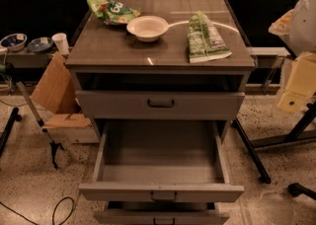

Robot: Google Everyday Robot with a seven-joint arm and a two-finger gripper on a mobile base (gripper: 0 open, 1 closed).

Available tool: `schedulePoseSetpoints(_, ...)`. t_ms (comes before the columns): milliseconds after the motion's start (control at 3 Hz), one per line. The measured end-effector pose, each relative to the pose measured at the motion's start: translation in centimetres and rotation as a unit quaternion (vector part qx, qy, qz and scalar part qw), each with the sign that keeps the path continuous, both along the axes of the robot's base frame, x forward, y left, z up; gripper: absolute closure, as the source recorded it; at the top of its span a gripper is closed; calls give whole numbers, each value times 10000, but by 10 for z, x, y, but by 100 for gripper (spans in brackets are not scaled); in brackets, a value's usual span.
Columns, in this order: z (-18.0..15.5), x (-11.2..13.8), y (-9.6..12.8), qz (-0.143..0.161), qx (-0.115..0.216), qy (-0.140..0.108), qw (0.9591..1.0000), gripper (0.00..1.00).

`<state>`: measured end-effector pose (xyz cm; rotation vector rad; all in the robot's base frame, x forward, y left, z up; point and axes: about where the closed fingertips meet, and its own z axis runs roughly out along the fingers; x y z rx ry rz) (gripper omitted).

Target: Place green jalapeno chip bag into middle drawer

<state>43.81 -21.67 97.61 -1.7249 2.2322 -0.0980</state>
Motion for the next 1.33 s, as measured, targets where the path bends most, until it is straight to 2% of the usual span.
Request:
schedulePoseSetpoints(333, 0, 0, 0, 0, 0, 0, 10000, 0)
schedulePoseSetpoints(667, 12, 14, 3, -68, 207, -185, 9996, 0)
schedulePoseSetpoints(1000, 33, 42, 12, -36, 525, -452, 9976, 0)
schedulePoseSetpoints(1333, 48, 70, 11, -93, 953, -699, 9930, 0)
